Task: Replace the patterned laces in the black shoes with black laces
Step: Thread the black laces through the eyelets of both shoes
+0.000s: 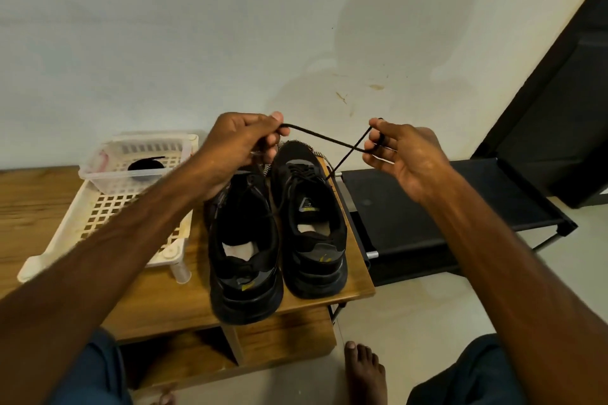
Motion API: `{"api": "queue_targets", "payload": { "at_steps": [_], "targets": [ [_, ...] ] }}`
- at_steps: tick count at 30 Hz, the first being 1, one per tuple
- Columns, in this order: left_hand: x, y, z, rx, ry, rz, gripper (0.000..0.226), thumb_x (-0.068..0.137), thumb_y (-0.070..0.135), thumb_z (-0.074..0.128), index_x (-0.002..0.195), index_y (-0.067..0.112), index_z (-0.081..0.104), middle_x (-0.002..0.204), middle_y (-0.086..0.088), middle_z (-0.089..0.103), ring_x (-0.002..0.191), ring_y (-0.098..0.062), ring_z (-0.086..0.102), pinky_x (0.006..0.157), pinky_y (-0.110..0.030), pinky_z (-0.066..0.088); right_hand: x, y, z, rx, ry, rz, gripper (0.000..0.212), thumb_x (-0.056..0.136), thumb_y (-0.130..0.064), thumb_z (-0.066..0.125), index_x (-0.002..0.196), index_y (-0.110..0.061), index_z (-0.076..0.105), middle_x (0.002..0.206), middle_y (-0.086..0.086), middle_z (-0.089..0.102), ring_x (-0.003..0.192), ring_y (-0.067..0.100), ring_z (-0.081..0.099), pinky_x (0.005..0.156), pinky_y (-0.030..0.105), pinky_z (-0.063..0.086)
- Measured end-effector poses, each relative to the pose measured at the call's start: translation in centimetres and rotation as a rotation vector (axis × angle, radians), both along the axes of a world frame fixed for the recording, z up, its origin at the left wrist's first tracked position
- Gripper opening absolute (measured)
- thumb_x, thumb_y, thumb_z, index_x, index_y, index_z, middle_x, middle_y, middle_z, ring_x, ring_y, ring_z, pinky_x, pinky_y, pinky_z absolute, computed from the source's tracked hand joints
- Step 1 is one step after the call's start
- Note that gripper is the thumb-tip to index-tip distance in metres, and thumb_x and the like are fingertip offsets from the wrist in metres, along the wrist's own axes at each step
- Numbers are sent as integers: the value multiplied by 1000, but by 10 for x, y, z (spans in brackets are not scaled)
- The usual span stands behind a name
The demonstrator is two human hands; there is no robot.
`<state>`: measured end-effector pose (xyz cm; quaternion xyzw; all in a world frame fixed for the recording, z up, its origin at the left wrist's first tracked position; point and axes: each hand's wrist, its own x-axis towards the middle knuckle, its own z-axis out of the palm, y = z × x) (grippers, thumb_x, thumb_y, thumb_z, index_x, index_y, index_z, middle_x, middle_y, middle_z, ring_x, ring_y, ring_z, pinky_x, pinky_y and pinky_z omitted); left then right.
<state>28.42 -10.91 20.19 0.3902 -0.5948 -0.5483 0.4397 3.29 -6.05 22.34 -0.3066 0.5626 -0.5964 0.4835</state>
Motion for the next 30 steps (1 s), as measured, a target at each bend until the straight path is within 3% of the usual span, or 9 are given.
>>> {"api": "queue_targets", "payload": {
  "at_steps": [3,6,9,12,14,17,21,23,30],
  "targets": [
    [7,-6,0,-23,5,10,20,100,20,63,106,7,76,86,-3,74,78,-16,67,71,-24,57,-8,0,-6,48,210,49,18,101,-10,60,113,-3,70,78,4,69,69,15,69,75,34,64],
    [4,-2,-2,-108,-73,-35,19,101,11,61,112,4,74,100,-9,78,88,-18,73,72,-22,59,-8,-1,-14,103,556,153,16,102,-9,57,110,-3,70,84,6,76,71,16,74,65,28,63],
    [-1,3,-3,-183,-165,-55,17,100,10,63,112,2,73,98,-8,79,89,-22,76,74,-26,60,-7,-7,-24,186,895,241,19,102,-14,59,112,-1,69,89,9,76,72,17,75,69,32,64],
    [-6,5,-6,-232,-246,-29,16,97,17,67,107,6,74,91,-3,80,83,-21,77,71,-27,60,-3,-8,-29,241,1148,295,38,99,-24,65,130,-2,60,110,13,73,81,23,73,77,33,60],
    [-7,7,-8,-295,-302,-4,15,96,23,70,103,12,78,88,2,79,78,-17,76,67,-25,59,0,-8,-29,209,1179,285,52,99,-28,66,142,-3,51,119,13,69,92,23,69,74,30,54],
    [-8,8,-9,-383,-351,29,16,92,31,74,94,18,81,81,8,78,69,-14,73,65,-19,56,7,-8,-27,71,1190,268,44,98,-28,67,137,-10,60,120,5,70,100,18,67,69,22,50],
    [-11,11,-10,-403,-398,77,22,91,40,74,84,21,81,72,10,76,56,-7,67,61,-16,53,19,-4,-20,-181,1118,405,26,98,-28,68,121,-19,73,113,-7,75,103,3,69,96,28,55],
    [-15,14,-12,-429,-421,75,24,92,43,72,83,23,81,70,11,75,54,-4,66,60,-14,50,26,-1,-16,-261,1014,521,26,98,-29,68,122,-22,73,113,-10,76,106,1,69,98,29,55],
    [-23,17,-13,-475,-438,99,31,96,43,66,83,20,81,69,12,75,59,2,67,65,-10,48,32,1,-16,-310,896,499,13,93,-15,74,104,-10,79,88,-1,80,82,10,77,84,29,62]
  ]
}}
